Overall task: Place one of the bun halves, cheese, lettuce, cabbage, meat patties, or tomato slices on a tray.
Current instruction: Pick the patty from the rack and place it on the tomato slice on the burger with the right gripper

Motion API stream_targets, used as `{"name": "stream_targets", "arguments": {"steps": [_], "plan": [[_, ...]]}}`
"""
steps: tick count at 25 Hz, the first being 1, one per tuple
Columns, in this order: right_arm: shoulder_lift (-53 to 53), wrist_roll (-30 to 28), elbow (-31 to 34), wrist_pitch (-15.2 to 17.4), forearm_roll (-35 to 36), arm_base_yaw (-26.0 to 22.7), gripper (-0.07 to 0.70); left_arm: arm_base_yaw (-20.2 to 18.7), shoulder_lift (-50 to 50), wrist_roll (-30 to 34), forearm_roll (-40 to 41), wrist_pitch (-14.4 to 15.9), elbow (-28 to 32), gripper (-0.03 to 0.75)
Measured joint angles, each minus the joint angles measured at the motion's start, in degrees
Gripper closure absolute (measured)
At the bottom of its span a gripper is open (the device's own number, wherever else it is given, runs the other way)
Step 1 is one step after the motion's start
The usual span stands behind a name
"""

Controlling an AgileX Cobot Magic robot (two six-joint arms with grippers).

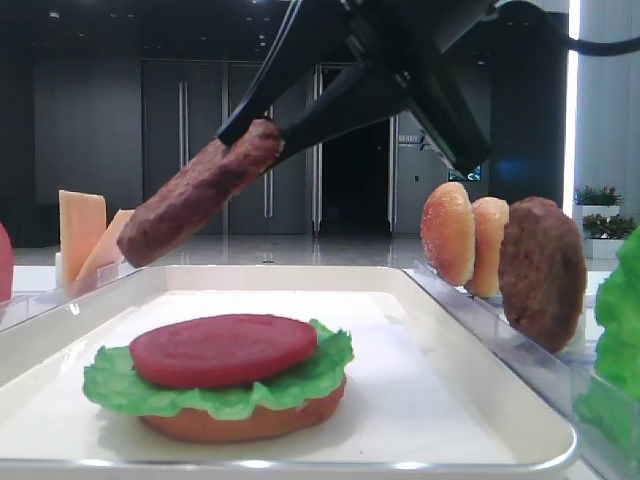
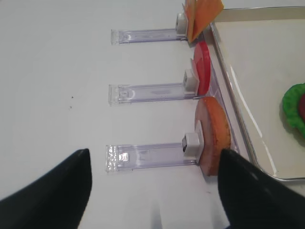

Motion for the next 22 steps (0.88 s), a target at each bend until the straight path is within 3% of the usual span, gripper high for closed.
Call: {"name": "stream_targets", "arguments": {"steps": [10, 22], "plan": [[4.90, -4.62, 0.06, 0.67, 5.50, -0.05, 0.489, 0.00, 0.00, 0.00, -0.07, 0.00, 0.00, 0.079], [5.61, -4.93, 0.06, 2.19, 5.65, -2.59, 0.489, 0.00, 0.00, 0.00, -0.07, 0.00, 0.00, 0.079]]}}
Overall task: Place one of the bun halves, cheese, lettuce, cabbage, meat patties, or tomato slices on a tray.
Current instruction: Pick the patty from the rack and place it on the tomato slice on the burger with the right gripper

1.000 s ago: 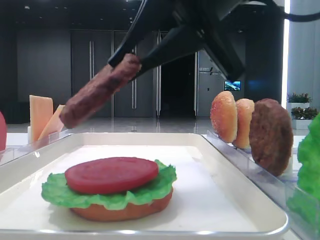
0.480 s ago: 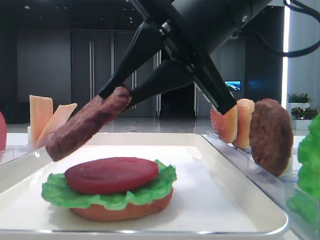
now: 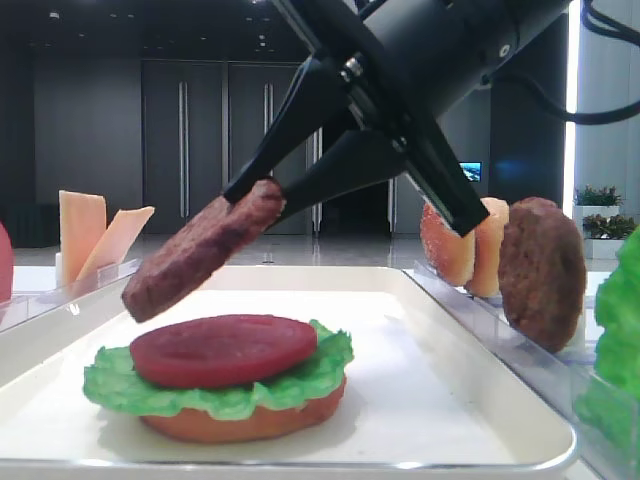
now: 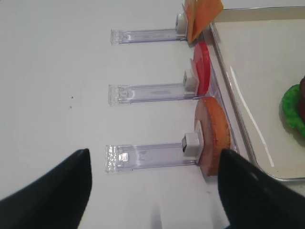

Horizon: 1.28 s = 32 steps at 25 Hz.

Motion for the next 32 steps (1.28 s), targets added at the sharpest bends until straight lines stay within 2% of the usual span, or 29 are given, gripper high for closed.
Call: {"name": "stream_targets", "arguments": {"steps": [6, 21, 24, 32], "plan": [[2.42, -0.05, 0.00, 1.18, 0.05, 0.00, 0.489, 0.00, 0.00, 0.00, -0.01, 0.00, 0.00, 0.079], [2.94, 0.18, 0.00, 0.70, 0.46, 0.00, 0.488, 0.00, 0.00, 0.00, -0.01, 0.00, 0.00, 0.079], [2.94, 0.48, 0.00, 0.70, 0.46, 0.00, 0.456, 0.00, 0.00, 0.00, -0.01, 0.00, 0.00, 0.079], [2.94, 3.19, 0.00, 0.70, -0.21, 0.00, 0.287, 0.00, 0.00, 0.00, -0.01, 0.00, 0.00, 0.079]]}}
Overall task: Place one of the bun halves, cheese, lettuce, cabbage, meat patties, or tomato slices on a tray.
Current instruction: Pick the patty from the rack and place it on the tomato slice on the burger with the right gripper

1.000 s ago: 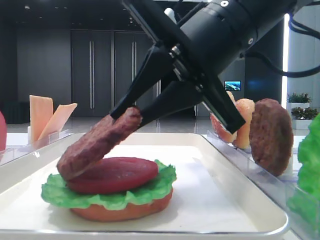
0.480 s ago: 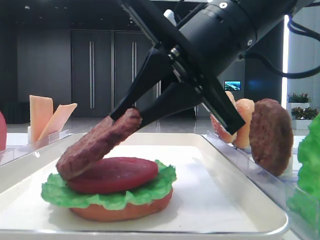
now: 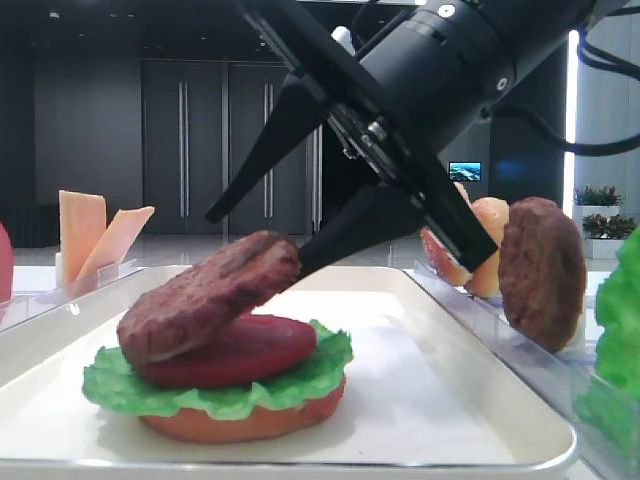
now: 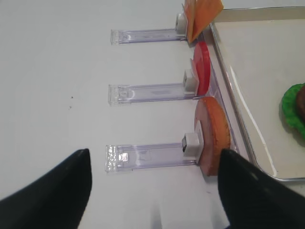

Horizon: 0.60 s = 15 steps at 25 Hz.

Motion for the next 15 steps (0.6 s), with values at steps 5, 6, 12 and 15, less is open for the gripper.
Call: {"name": "stream_targets", "arguments": {"steps": [5, 6, 12, 15], "plan": [[-0.29, 1.75, 0.00, -0.14, -2.36, 0.00, 0.178, 0.00, 0.00, 0.00, 0.00, 0.00, 0.00, 0.079], [-0.69, 2.04, 0.00, -0.43, -3.03, 0.00, 0.167, 0.00, 0.00, 0.00, 0.00, 0.00, 0.00, 0.079], [-5.01, 6.76, 0.00, -3.01, -8.98, 0.00, 0.145, 0.00, 0.00, 0.00, 0.00, 0.00, 0.00, 0.079], [-6.87, 10.84, 0.00, -4.21, -13.68, 0.00, 0.145, 0.00, 0.00, 0.00, 0.00, 0.00, 0.00, 0.079]]}}
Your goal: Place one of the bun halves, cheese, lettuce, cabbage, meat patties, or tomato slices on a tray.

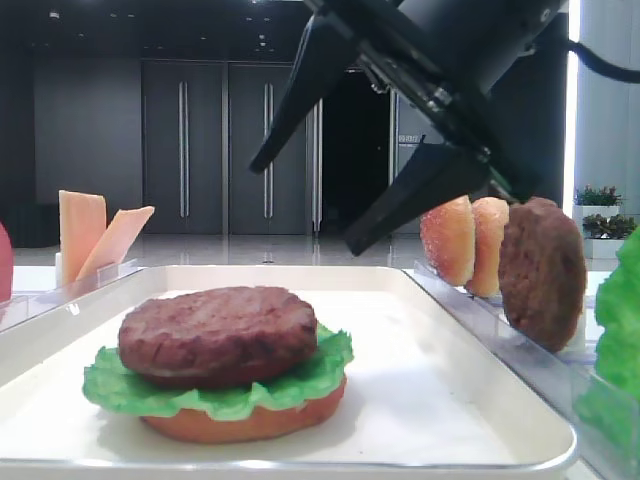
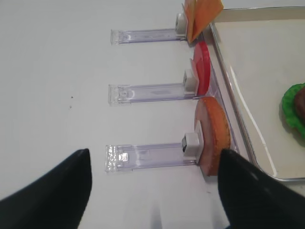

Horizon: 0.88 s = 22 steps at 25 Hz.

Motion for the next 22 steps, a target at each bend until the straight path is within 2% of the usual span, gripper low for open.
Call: {"name": "stream_targets", "arguments": {"steps": [10, 17, 22], "plan": [[-6.87, 15.80, -3.65, 1.55, -17.11, 0.00, 0.145, 0.00, 0.00, 0.00, 0.00, 0.00, 0.00, 0.079], [-10.06, 25.78, -10.03, 6.88, -29.96, 0.00, 0.145, 0.00, 0.00, 0.00, 0.00, 0.00, 0.00, 0.079], [-10.70, 28.64, -15.03, 12.61, -36.00, -0.71, 0.145, 0.00, 0.00, 0.00, 0.00, 0.00, 0.00, 0.079]]}}
